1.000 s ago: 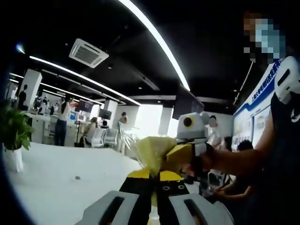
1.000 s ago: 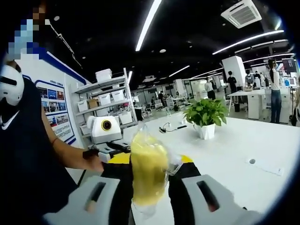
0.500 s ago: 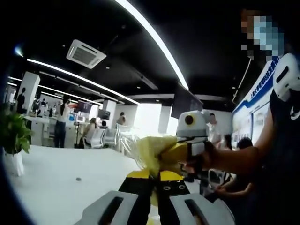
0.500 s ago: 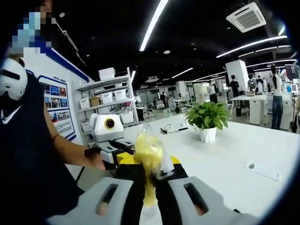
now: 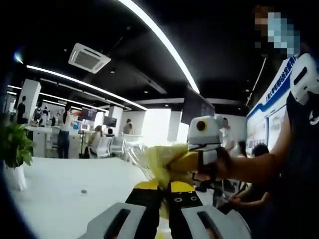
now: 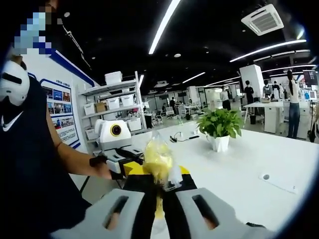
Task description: Compare the silicone blocks by pressing each to a similar depth, holding the contact briefly, and releasing to observe deformation and rebound differences across the visible hardness samples.
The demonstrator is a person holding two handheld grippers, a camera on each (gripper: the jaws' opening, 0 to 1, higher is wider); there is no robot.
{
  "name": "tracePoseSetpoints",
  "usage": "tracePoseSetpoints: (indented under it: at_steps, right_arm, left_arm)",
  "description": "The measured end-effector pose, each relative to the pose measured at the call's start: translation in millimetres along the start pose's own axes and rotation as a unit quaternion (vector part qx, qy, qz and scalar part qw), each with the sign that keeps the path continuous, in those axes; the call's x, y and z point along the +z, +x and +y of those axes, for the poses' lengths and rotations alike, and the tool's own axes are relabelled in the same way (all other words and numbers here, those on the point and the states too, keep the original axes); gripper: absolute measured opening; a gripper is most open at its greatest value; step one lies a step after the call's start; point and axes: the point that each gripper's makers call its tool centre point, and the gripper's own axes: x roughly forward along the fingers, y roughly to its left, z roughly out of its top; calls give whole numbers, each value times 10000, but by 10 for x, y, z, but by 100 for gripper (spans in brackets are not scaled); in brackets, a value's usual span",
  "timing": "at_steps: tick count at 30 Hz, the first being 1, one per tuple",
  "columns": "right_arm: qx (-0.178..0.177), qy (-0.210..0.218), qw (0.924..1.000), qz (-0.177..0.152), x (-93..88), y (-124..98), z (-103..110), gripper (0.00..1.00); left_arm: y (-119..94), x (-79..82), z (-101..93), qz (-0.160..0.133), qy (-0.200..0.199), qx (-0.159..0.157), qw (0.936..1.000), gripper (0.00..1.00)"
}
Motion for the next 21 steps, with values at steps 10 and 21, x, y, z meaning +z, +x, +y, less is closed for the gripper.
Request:
tracePoseSetpoints:
  at_steps: [10,21]
  right_arm:
    - [21,-16,10000,-17,5,4,6,0]
    - [32,18,10000,-70,11,0,7,0]
  left_arm:
    - [-3,-2,18,-46,27,38,10000,4]
    - [5,9,8,-73,336,55,9994,6]
